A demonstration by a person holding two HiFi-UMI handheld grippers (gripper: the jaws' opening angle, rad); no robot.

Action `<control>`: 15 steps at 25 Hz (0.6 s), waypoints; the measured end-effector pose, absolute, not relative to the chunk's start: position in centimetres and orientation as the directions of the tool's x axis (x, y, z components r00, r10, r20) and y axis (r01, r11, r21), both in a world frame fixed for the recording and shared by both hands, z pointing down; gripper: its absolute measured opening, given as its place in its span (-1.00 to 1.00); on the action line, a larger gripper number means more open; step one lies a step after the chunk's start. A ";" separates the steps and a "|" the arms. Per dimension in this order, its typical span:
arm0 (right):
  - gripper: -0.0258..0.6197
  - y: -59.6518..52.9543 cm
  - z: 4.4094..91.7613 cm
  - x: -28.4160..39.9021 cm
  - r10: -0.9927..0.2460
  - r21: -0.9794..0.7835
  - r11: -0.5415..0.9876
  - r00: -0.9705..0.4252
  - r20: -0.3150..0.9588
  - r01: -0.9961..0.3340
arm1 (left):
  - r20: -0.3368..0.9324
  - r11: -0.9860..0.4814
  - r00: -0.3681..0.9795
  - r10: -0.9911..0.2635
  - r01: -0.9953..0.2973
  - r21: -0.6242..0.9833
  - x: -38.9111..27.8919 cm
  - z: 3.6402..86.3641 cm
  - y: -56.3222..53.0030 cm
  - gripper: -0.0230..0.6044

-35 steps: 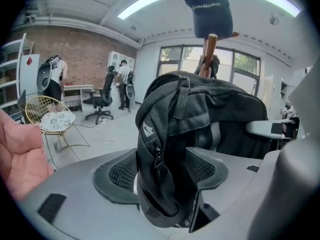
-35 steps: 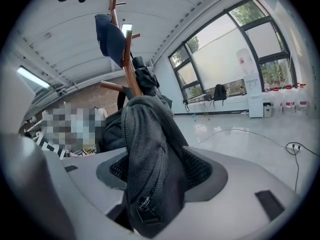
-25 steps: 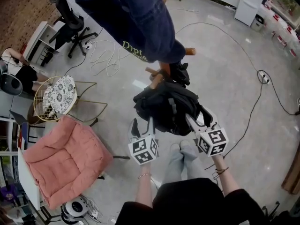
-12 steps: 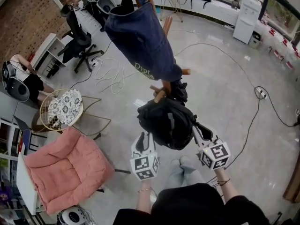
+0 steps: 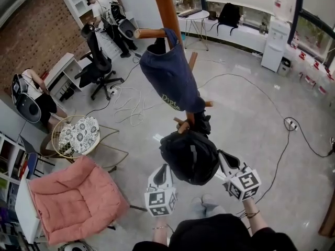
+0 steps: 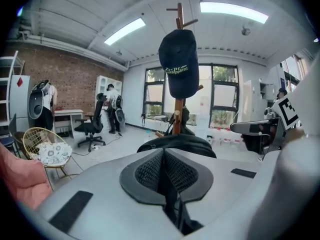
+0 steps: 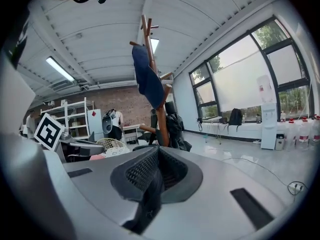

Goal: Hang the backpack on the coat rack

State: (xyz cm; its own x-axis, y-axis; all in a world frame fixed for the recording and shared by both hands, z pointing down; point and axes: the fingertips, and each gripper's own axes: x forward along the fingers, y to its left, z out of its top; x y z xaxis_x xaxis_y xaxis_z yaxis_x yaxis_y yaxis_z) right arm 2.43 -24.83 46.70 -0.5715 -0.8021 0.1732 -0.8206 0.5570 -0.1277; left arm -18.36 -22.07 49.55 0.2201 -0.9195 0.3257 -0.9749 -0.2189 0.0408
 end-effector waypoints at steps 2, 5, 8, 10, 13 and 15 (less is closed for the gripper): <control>-0.88 -24.7 45.5 2.4 -0.795 -0.128 0.572 -0.586 0.158 -0.810 | 0.310 -0.227 0.230 -0.923 -0.973 0.047 -18.4 48.4 -21.8 -0.86; -0.88 -24.5 43.6 2.5 -0.787 -0.139 0.589 -0.604 0.125 -0.796 | 0.289 -0.234 0.237 -0.928 -0.971 0.045 -18.6 46.5 -21.2 -0.87; -0.88 -24.4 41.6 2.5 -0.783 -0.143 0.603 -0.616 0.087 -0.785 | 0.265 -0.235 0.235 -0.935 -0.971 0.032 -19.0 44.9 -20.8 -0.88; -0.88 -24.3 40.5 2.6 -0.780 -0.138 0.610 -0.622 0.068 -0.780 | 0.254 -0.231 0.230 -0.940 -0.973 0.026 -19.2 44.1 -20.6 -0.88; -0.88 -24.5 38.9 2.9 -0.779 -0.125 0.617 -0.625 0.038 -0.777 | 0.231 -0.228 0.226 -0.947 -0.974 0.016 -19.4 42.7 -20.6 -0.88; -0.88 -24.6 38.3 3.1 -0.780 -0.124 0.618 -0.625 0.021 -0.776 | 0.219 -0.229 0.225 -0.949 -0.973 0.009 -19.6 42.0 -20.5 -0.88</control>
